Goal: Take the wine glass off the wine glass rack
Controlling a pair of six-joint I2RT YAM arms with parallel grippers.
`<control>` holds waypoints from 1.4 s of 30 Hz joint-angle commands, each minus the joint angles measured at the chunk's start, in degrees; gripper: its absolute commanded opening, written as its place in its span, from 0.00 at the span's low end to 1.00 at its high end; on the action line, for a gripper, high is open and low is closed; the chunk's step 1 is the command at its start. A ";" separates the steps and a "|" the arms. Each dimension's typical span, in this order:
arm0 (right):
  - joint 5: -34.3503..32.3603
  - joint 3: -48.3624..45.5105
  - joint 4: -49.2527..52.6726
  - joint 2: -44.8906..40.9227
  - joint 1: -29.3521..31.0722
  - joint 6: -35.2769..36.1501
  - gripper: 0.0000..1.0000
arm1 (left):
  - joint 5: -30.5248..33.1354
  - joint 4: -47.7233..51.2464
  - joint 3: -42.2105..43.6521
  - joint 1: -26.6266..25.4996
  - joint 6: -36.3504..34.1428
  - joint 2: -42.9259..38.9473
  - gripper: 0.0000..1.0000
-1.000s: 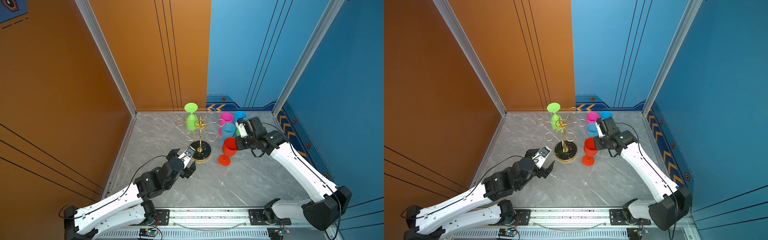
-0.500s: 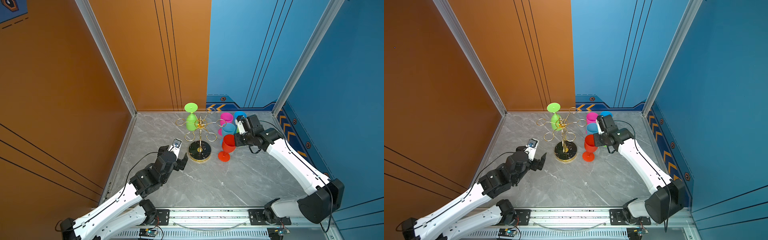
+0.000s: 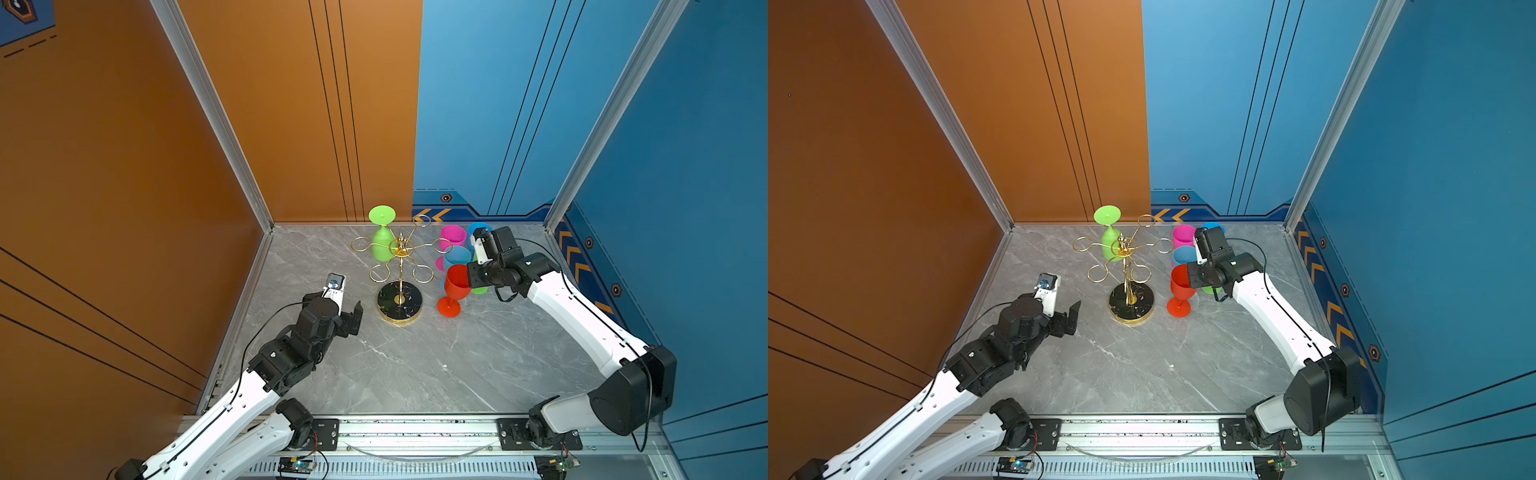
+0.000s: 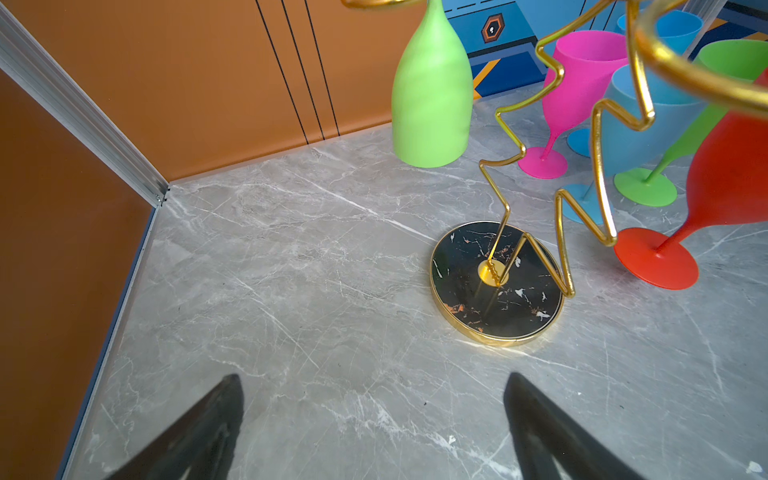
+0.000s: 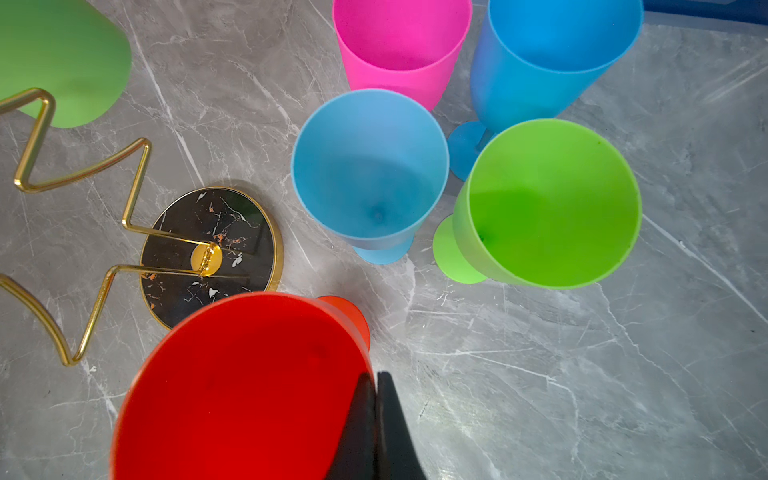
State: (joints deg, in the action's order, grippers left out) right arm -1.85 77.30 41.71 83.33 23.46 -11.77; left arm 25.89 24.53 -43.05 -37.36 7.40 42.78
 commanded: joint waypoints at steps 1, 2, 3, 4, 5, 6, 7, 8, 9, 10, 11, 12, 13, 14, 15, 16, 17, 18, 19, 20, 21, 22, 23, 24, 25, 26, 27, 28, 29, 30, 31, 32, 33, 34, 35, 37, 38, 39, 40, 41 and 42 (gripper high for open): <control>-2.17 1.63 -1.66 1.07 -0.59 0.44 0.00 | -1.70 1.77 0.24 0.94 1.18 -0.35 0.98; -2.60 1.80 -1.71 1.36 -0.61 0.51 0.00 | -1.86 1.79 0.18 1.04 1.18 -0.25 0.98; -2.88 1.77 -1.81 1.61 -0.66 0.54 0.00 | -1.97 1.79 0.16 1.21 1.18 -0.25 0.98; -3.22 1.64 -2.03 1.87 -0.70 0.59 0.00 | -2.06 1.79 0.03 1.34 1.21 -0.23 0.98; -3.39 1.67 -2.24 2.14 -0.83 0.54 0.00 | -2.22 2.01 0.07 1.50 1.22 -0.12 0.98; -3.50 1.65 -2.49 2.31 -0.94 0.46 0.00 | -2.36 2.06 -0.02 1.67 1.35 -0.16 0.98; -3.64 1.59 -2.81 2.51 -1.02 0.32 0.00 | -2.50 2.17 -0.11 1.88 1.52 -0.07 0.98; -3.92 1.55 -3.19 2.78 -1.05 0.21 0.00 | -2.72 2.24 -0.18 2.06 1.57 0.02 0.98; -4.12 1.55 -3.42 3.04 -1.05 0.12 0.00 | -3.01 2.35 -0.29 2.27 1.65 0.15 0.99; -4.28 1.58 -3.61 3.38 -1.01 0.07 0.00 | -3.23 2.51 -0.42 2.42 1.72 0.19 0.99; -4.26 1.55 -3.83 3.65 -1.10 0.01 0.00 | -3.47 2.78 -0.61 2.68 1.74 0.27 0.99; -4.29 1.54 -3.98 3.89 -1.13 -0.05 0.00 | -3.59 2.96 -0.70 2.73 1.66 0.28 0.99; -4.29 1.49 -4.22 4.17 -1.14 -0.13 0.00 | -3.70 3.22 -0.80 2.93 1.57 0.20 0.99; -4.40 1.34 -4.52 4.38 -1.13 -0.23 0.00 | -3.83 3.32 -0.96 3.08 1.55 0.19 0.99; -4.43 1.15 -4.85 4.54 -1.14 -0.26 0.00 | -3.83 3.44 -1.00 3.24 1.48 0.11 0.99; -4.51 0.95 -5.14 4.62 -1.14 -0.27 0.00 | -4.06 3.42 -1.07 3.40 1.56 0.03 0.99; -4.64 0.80 -5.31 4.81 -1.14 -0.27 0.00 | -4.14 3.57 -1.16 3.62 1.44 0.02 0.99; -4.84 0.73 -5.41 4.98 -1.23 -0.32 0.00 | -4.26 3.76 -1.34 3.74 1.44 -0.02 0.99; -5.12 0.58 -5.50 5.09 -1.23 -0.34 0.00 | -4.38 3.92 -1.52 3.97 1.31 -0.07 0.99; -5.40 0.38 -5.74 5.17 -1.30 -0.32 0.00 | -4.53 4.02 -1.58 4.13 1.23 -0.15 0.99; -5.52 0.25 -5.92 5.26 -1.35 -0.28 0.00 | -4.71 4.08 -1.73 4.30 1.25 -0.11 1.00; -5.53 0.02 -6.09 5.35 -1.45 -0.32 0.00 | -5.11 4.19 -1.83 4.56 1.15 -0.16 1.00; -5.57 -0.11 -6.27 5.44 -1.49 -0.36 0.00 | -5.23 4.33 -1.96 4.81 1.15 -0.16 1.00; -5.60 -0.21 -6.36 5.57 -1.58 -0.36 0.00 | -5.45 4.46 -2.07 5.03 1.14 -0.07 1.00; -5.60 -0.26 -6.45 5.70 -1.69 -0.36 0.00 | -5.59 4.56 -2.22 5.26 1.15 -0.07 1.00; -5.62 -0.38 -6.54 5.78 -1.75 -0.36 0.00 | -5.83 4.72 -2.35 5.42 1.21 -0.07 1.00; -5.64 -0.47 -6.63 5.88 -1.83 -0.49 0.00 | -5.92 4.78 -2.49 5.61 1.06 -0.07 1.00; -5.62 -0.53 -6.73 5.96 -1.92 -0.54 0.00 | -6.02 4.90 -2.61 5.83 1.03 -0.07 1.00; -5.50 -0.65 -6.81 6.06 -1.93 -0.58 0.00 | -6.12 5.02 -2.74 5.98 0.96 -0.07 1.00; -5.48 -0.66 -6.91 6.12 -2.02 -0.54 0.00 | -6.22 5.26 -2.91 6.19 0.94 -0.07 1.00; -5.53 -0.69 -6.99 6.22 -2.09 -0.60 0.00 | -6.29 5.34 -3.13 6.46 0.84 -0.07 1.00; -5.51 -0.73 -7.07 6.27 -2.11 -0.62 0.00 | -6.45 5.51 -3.31 6.57 0.76 -0.07 1.00; -5.49 -0.83 -7.08 6.38 -2.15 -0.62 0.00 | -6.48 5.76 -3.49 6.82 0.73 -0.07 1.00; -5.41 -0.79 -7.06 6.41 -2.19 -0.62 0.00 | -6.60 5.94 -3.69 6.98 0.57 -0.07 1.00; -5.45 -0.91 -7.08 6.49 -2.19 -0.62 0.00 | -6.73 6.05 -3.87 7.13 0.57 -0.08 1.00; -5.42 -1.00 -7.09 6.67 -2.19 -0.65 0.00 | -6.96 6.27 -4.19 7.48 0.45 -0.11 1.00; -5.37 -1.10 -7.09 6.67 -2.19 -0.68 0.00 | -6.95 6.23 -4.28 7.67 0.37 -0.16 1.00; -5.28 -1.18 -7.15 6.67 -2.19 -0.66 0.00 | -7.05 6.27 -4.35 7.89 0.32 -0.16 1.00; -5.22 -1.26 -7.18 6.65 -2.19 -0.62 0.00 | -7.08 6.25 -4.33 8.00 0.20 -0.16 1.00; -5.17 -1.32 -7.18 6.66 -2.19 -0.67 0.00 | -7.24 6.24 -4.37 8.14 0.14 -0.16 0.99; -5.06 -1.49 -7.18 6.67 -2.19 -0.62 0.00 | -7.40 6.31 -4.33 8.32 0.09 -0.10 0.99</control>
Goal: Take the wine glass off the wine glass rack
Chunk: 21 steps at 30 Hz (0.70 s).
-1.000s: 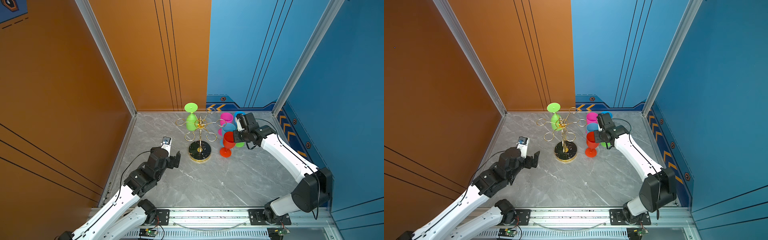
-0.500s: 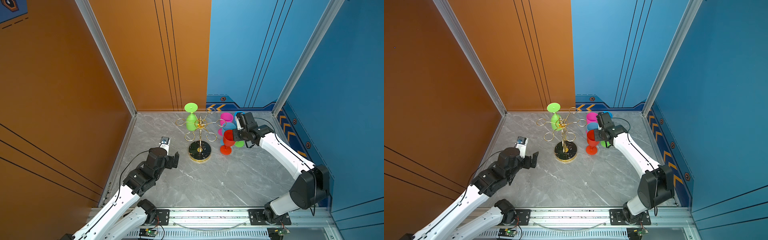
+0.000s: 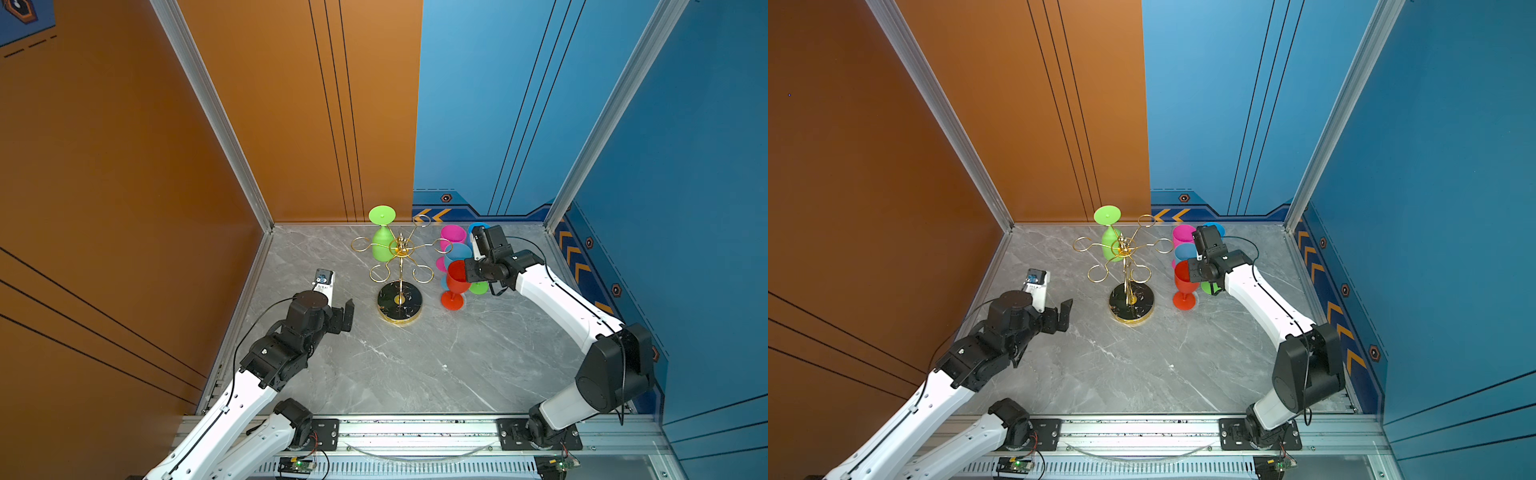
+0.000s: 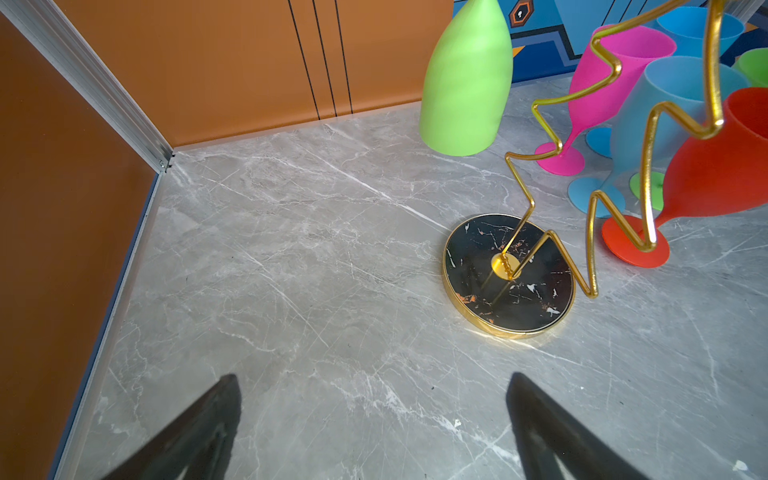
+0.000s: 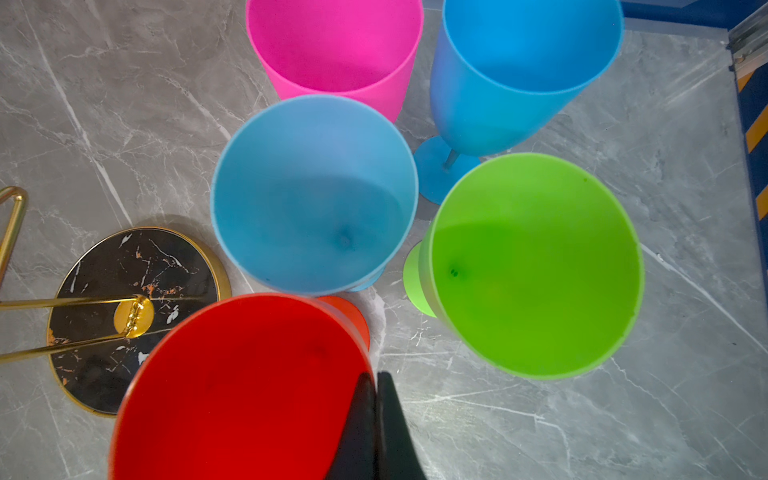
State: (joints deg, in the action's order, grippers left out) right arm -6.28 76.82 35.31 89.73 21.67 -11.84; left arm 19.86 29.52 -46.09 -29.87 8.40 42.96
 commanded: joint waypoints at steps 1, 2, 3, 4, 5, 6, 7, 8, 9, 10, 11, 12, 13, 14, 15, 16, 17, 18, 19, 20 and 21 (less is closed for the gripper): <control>-0.51 -1.19 -0.77 0.13 -0.40 -0.62 0.00 | -1.53 1.31 -1.44 0.95 -0.93 -0.25 0.99; -0.38 -1.26 -0.77 0.07 -0.36 -0.66 0.00 | -1.60 1.28 -1.46 1.16 -0.87 -0.24 0.99; -0.18 -1.53 -0.77 0.04 -0.40 -0.72 0.00 | -1.77 1.31 -1.42 1.22 -0.86 -0.24 0.99; -0.11 -1.69 -0.72 -0.13 -0.40 -0.78 0.00 | -1.98 1.33 -1.42 1.31 -0.93 -0.23 0.99; 0.00 -1.86 -0.68 -0.27 -0.40 -0.87 0.00 | -2.01 1.29 -1.32 1.45 -0.91 -0.20 0.99; 0.13 -2.13 -0.68 -0.41 -0.40 -0.92 0.00 | -2.19 1.33 -1.37 1.54 -0.86 -0.26 0.99; 0.13 -2.40 -0.73 -0.52 -0.36 -0.91 0.00 | -2.34 1.34 -1.33 1.62 -0.90 -0.25 0.99; 0.07 -2.61 -0.70 -0.69 -0.31 -1.02 0.00 | -2.33 1.33 -1.45 1.71 -0.98 -0.24 0.99; 0.06 -2.80 -0.68 -0.79 -0.31 -1.00 0.00 | -2.48 1.35 -1.41 1.82 -0.99 -0.24 0.99; 0.12 -2.93 -0.70 -1.04 -0.31 -1.00 0.00 | -2.50 1.34 -1.44 1.84 -1.01 -0.24 0.99; 0.06 -3.17 -0.68 -1.13 -0.31 -1.01 0.00 | -2.57 1.40 -1.45 1.92 -1.02 -0.24 0.99; 0.05 -3.31 -0.68 -1.23 -0.31 -1.01 0.00 | -2.67 1.43 -1.52 2.01 -0.97 -0.24 0.99; 0.03 -3.40 -0.68 -1.31 -0.31 -1.01 0.00 | -2.75 1.42 -1.48 2.10 -1.07 -0.25 0.99; -0.03 -3.58 -0.68 -1.40 -0.26 -1.00 0.00 | -2.78 1.46 -1.59 2.16 -1.04 -0.24 0.99; -0.03 -3.68 -0.68 -1.49 -0.23 -1.04 0.00 | -2.87 1.48 -1.57 2.23 -1.03 -0.16 0.99; 0.04 -3.69 -0.68 -1.58 -0.22 -1.00 0.00 | -2.89 1.42 -1.73 2.23 -1.09 -0.16 0.99; 0.07 -3.83 -0.68 -1.58 -0.18 -1.00 0.00 | -2.98 1.42 -1.70 2.27 -1.09 -0.13 0.99; 0.18 -3.86 -0.68 -1.65 -0.16 -1.00 0.00 | -3.00 1.42 -1.74 2.32 -1.03 -0.06 0.99; 0.20 -3.88 -0.68 -1.68 -0.14 -1.00 0.00 | -3.10 1.43 -1.85 2.36 -1.05 0.06 0.99; 0.18 -3.93 -0.66 -1.67 -0.12 -1.00 0.00 | -3.15 1.43 -1.94 2.50 -1.07 0.15 0.99; 0.22 -3.80 -0.68 -1.58 -0.14 -1.07 0.00 | -3.44 1.44 -1.99 2.55 -1.03 0.27 0.99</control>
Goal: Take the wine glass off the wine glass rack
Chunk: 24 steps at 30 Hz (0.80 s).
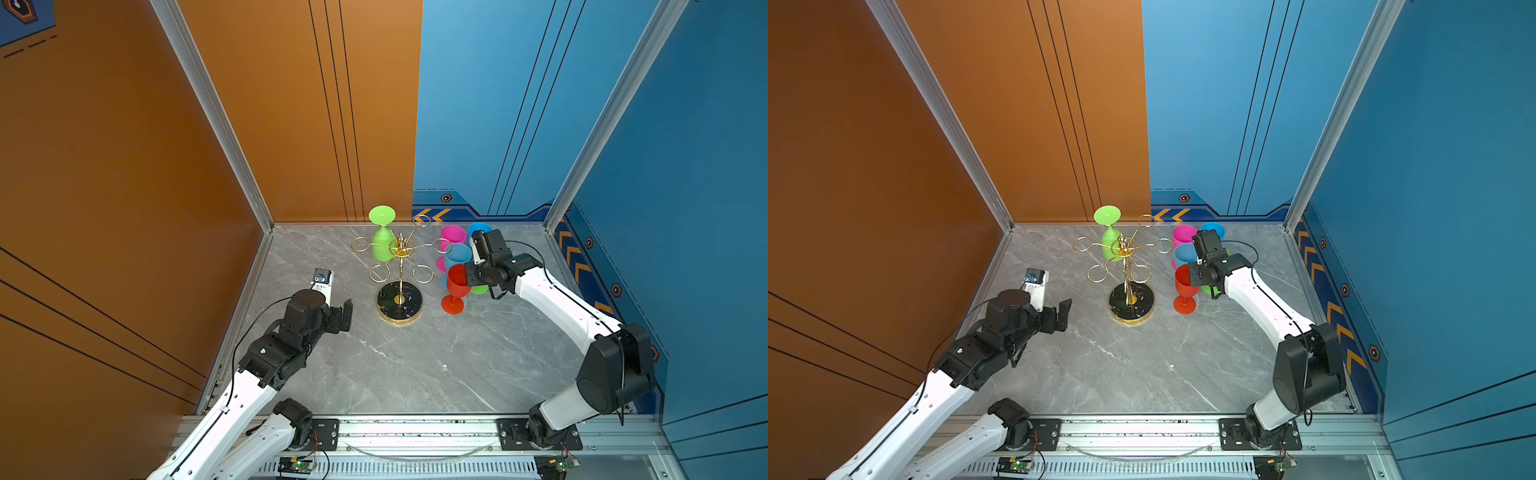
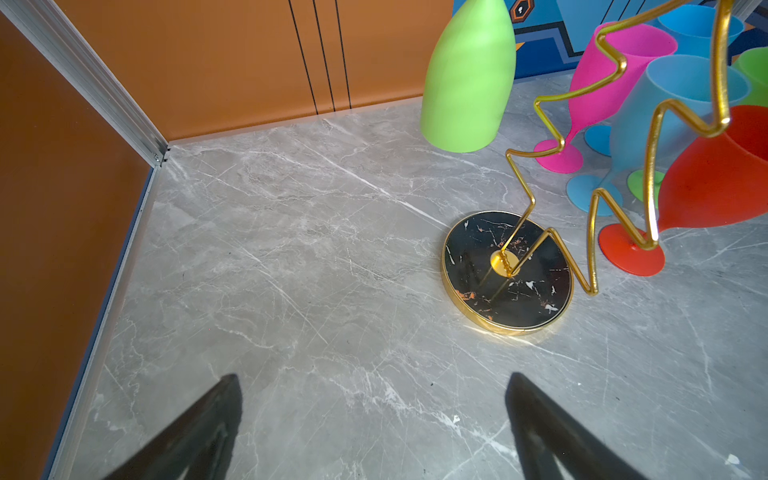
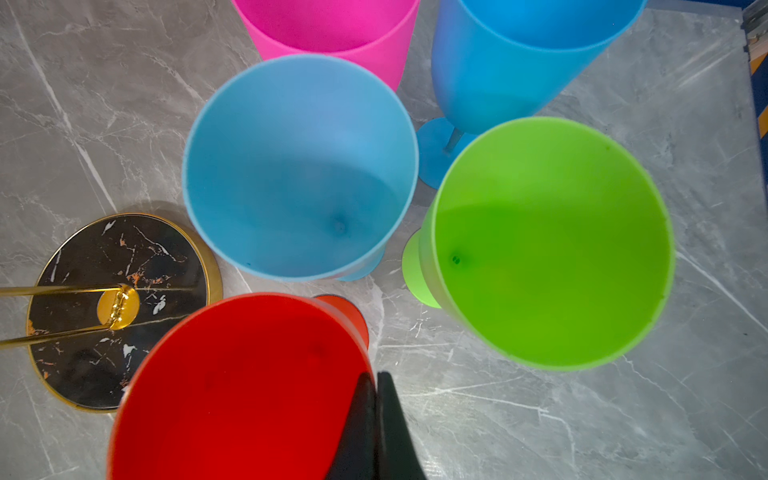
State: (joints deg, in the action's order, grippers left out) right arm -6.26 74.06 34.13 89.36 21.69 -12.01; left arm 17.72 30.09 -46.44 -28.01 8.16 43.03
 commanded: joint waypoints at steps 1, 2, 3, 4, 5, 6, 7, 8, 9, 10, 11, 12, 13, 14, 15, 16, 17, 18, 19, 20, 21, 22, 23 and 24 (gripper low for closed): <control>0.20 -1.06 0.50 -1.21 -0.16 -0.83 0.02 | -1.47 0.86 -1.73 0.81 -0.86 0.37 0.99; 0.27 -1.05 0.52 -1.21 -0.15 -0.84 0.04 | -1.62 0.85 -1.91 0.94 -0.82 0.60 0.98; 0.38 -0.94 0.50 -1.17 -0.16 -0.83 0.06 | -1.86 0.85 -1.99 1.00 -0.74 0.76 0.98; 0.45 -0.92 0.59 -1.12 -0.16 -0.82 0.08 | -1.97 0.86 -2.17 1.15 -0.64 1.05 0.98; 0.47 -0.82 0.66 -1.12 -0.13 -0.83 0.09 | -2.14 0.85 -2.25 1.23 -0.61 1.22 0.98; 0.58 -0.83 0.63 -1.12 -0.14 -0.89 0.11 | -2.38 0.85 -2.43 1.41 -0.45 1.42 0.98; 0.55 -0.77 0.67 -1.12 -0.16 -0.82 0.13 | -2.61 0.83 -2.51 1.51 -0.35 1.57 0.98; 0.63 -0.62 0.75 -1.17 -0.16 -0.84 0.16 | -2.77 0.79 -2.69 1.67 -0.23 1.75 0.98; 0.73 -0.66 0.77 -1.21 -0.11 -0.83 0.18 | -2.94 0.87 -2.92 1.98 -0.04 1.95 0.98; 0.86 -0.53 0.76 -1.37 -0.12 -0.74 0.22 | -2.70 0.90 -3.11 2.32 0.25 2.26 0.98; 0.97 -0.45 0.89 -1.43 -0.13 -0.74 0.25 | -2.59 0.85 -3.31 2.60 0.65 2.48 0.98; 1.08 -0.25 1.06 -1.55 -0.07 -0.76 0.29 | -2.82 0.85 -3.56 3.01 0.92 2.82 0.98; 1.15 0.01 1.29 -1.69 -0.07 -0.73 0.32 | -3.20 0.90 -3.62 3.42 1.11 3.06 0.98; 1.16 0.17 1.52 -1.86 -0.03 -0.76 0.35 | -3.51 0.85 -3.76 3.85 1.36 3.32 0.98; 1.25 0.29 1.70 -2.12 0.02 -0.67 0.37 | -3.83 0.86 -3.99 4.27 1.76 3.52 0.98; 1.25 0.44 1.81 -2.40 0.02 -0.71 0.38 | -4.34 0.92 -4.13 4.72 1.96 3.80 0.98; 1.22 0.54 1.97 -2.80 0.06 -0.59 0.40 | -4.88 0.98 -4.40 5.35 2.22 4.14 0.98; 1.24 0.48 2.08 -3.32 0.10 -0.57 0.42 | -5.58 1.18 -4.74 5.89 2.46 4.49 0.98; 1.28 0.49 2.24 -3.84 0.13 -0.63 0.45 | -6.23 1.20 -5.01 6.32 2.58 4.76 0.98; 1.32 0.52 2.34 -4.50 0.19 -0.59 0.49 | -7.08 1.22 -5.37 6.94 2.61 5.00 0.98; 1.47 0.35 2.43 -5.28 0.27 -0.58 0.52 | -7.70 1.20 -5.74 7.46 2.66 5.28 0.98; 1.67 0.17 2.43 -5.94 0.28 -0.60 0.56 | -8.32 1.15 -6.15 7.93 2.70 5.43 0.98; 1.90 0.05 2.41 -6.80 0.28 -0.65 0.60 | -9.07 1.12 -6.62 8.50 2.62 5.67 0.98; 2.32 -0.20 2.39 -7.76 0.28 -0.57 0.64 | -9.88 1.12 -7.09 9.14 2.59 5.96 0.98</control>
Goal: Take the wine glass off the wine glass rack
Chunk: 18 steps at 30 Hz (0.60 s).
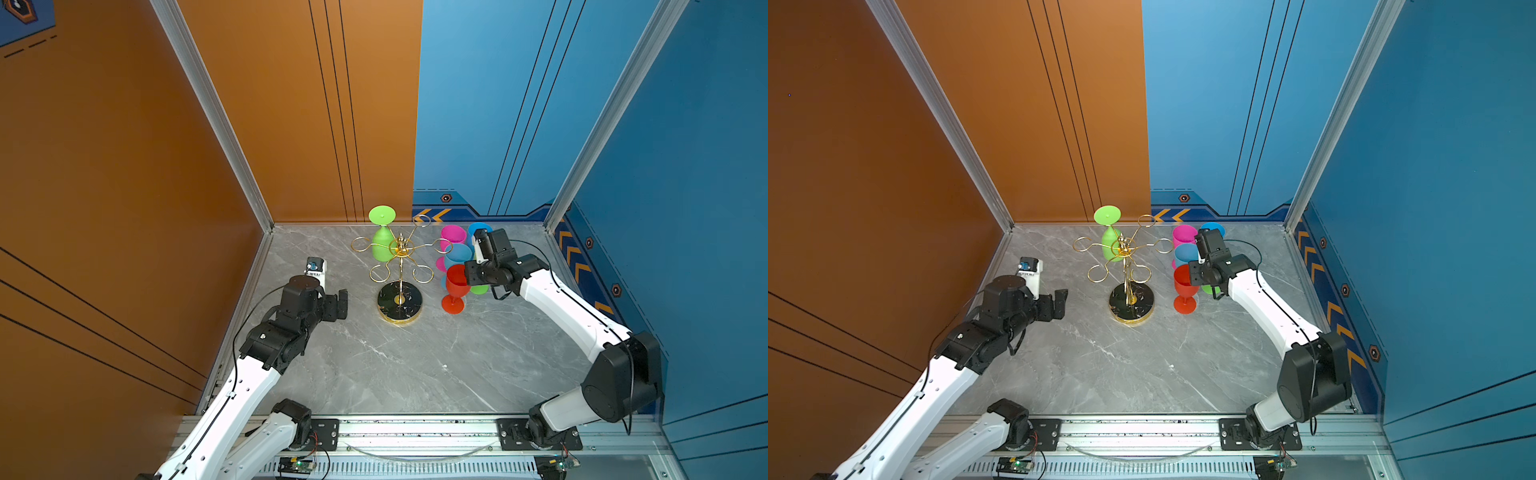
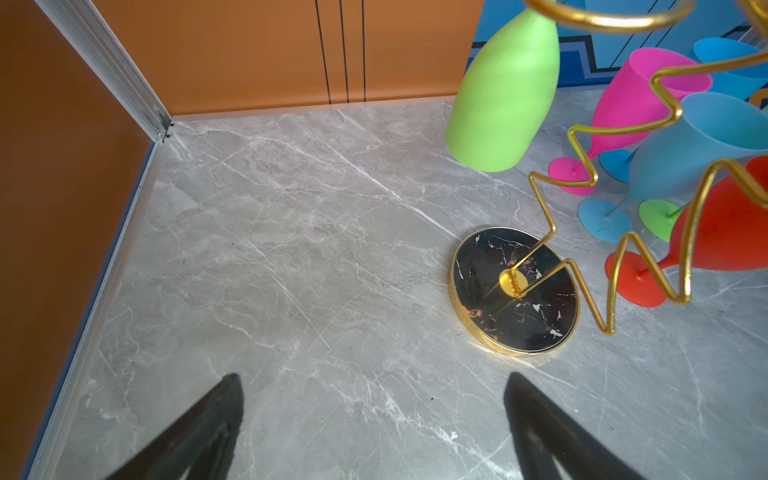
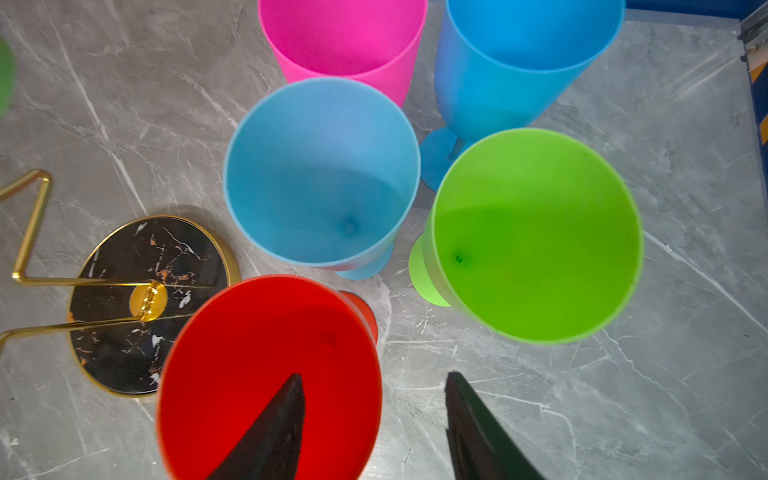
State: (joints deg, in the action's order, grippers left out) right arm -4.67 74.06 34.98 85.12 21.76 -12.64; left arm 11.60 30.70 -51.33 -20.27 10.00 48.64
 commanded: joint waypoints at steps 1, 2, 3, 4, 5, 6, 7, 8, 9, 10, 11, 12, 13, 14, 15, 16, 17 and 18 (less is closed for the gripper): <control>1.11 -0.47 1.58 -4.29 0.21 -0.01 0.67 | -4.48 0.50 -2.63 1.97 0.78 0.68 0.98; 1.52 -0.79 1.58 -5.29 0.21 0.04 0.71 | -5.26 0.51 -3.21 2.65 0.83 0.90 0.98; 2.00 -1.25 1.58 -6.32 0.21 0.03 0.74 | -6.11 0.53 -3.69 3.38 0.92 1.26 0.98; 2.44 -1.51 1.58 -7.18 0.21 0.04 0.76 | -7.01 0.53 -4.24 3.93 1.06 1.56 0.98; 2.76 -1.93 1.56 -8.18 0.13 0.08 0.78 | -8.02 0.57 -4.86 4.74 1.10 1.95 0.98; 3.14 -2.48 1.58 -9.13 0.05 0.08 0.80 | -9.16 0.53 -5.53 5.57 1.18 2.42 0.98; 3.46 -2.95 1.58 -10.00 0.04 0.02 0.82 | -10.14 0.52 -6.11 6.25 1.23 2.76 0.98; 3.84 -3.53 1.55 -10.91 -0.05 0.00 0.83 | -11.18 0.55 -6.83 7.09 1.46 3.26 0.98; 4.32 -4.17 1.50 -11.93 -0.18 0.07 0.84 | -12.32 0.52 -7.24 8.03 1.67 3.82 0.98; 4.72 -4.81 1.49 -12.76 -0.35 0.07 0.84 | -13.35 0.52 -7.29 8.78 1.84 4.34 0.98; 5.12 -5.41 1.49 -13.75 -0.48 0.16 0.84 | -14.46 0.55 -9.60 9.61 2.10 4.89 0.98; 5.56 -5.99 1.49 -14.46 -0.58 0.21 0.85 | -15.37 0.51 -10.26 10.47 2.34 5.46 0.98; 6.23 -6.70 1.49 -15.34 -0.70 0.24 0.85 | -16.50 0.57 -10.90 11.29 2.54 6.19 0.98; 6.74 -7.39 1.41 -16.21 -0.79 0.38 0.85 | -17.61 0.49 -11.85 12.11 2.93 6.92 0.98; 7.15 -8.01 1.20 -16.93 -0.89 0.49 0.85 | -18.43 0.49 -12.55 12.79 3.30 7.64 0.98; 7.85 -8.91 0.97 -17.92 -1.00 0.79 0.85 | -19.12 0.04 -13.23 13.43 3.63 8.51 0.98; 8.74 -10.03 0.38 -18.79 -1.02 1.05 0.85 | -20.02 -0.62 -13.77 13.99 3.79 9.18 0.98; 9.41 -10.96 -0.11 -19.54 -1.06 1.36 0.85 | -21.12 -1.44 -14.16 14.42 3.93 9.75 0.98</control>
State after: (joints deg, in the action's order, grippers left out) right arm 1.78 65.17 34.98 67.79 20.97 -12.23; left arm -4.54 30.65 -63.75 -7.01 12.53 57.19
